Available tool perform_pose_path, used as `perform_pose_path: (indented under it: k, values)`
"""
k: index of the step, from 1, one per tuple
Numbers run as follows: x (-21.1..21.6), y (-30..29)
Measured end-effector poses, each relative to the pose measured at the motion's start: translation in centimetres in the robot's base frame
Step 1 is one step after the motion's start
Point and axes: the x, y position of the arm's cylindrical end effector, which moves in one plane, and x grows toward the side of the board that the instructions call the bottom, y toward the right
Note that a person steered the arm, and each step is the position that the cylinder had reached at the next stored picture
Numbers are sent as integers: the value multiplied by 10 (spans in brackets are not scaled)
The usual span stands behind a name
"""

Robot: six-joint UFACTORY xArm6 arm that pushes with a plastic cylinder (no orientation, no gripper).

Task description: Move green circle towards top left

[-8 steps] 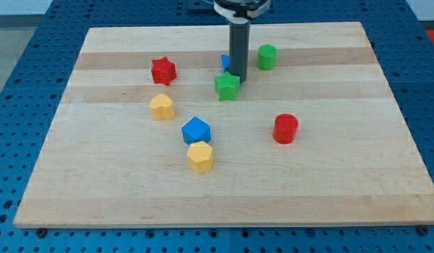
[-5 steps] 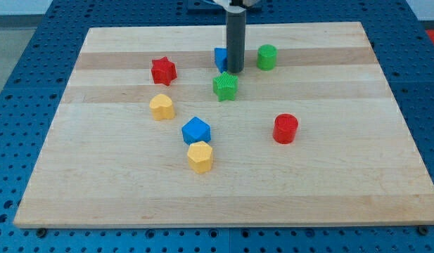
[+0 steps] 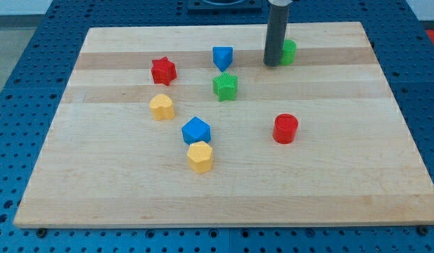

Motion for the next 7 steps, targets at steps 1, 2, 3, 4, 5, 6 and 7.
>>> perform_pose_path:
  k: [1, 2, 3, 4, 5, 6, 7]
  values:
    - [0, 13]
    - [0, 26]
    - [-14, 27]
    - [-27, 15]
    - [-25, 26]
    - [-5, 45]
    - [-1, 54]
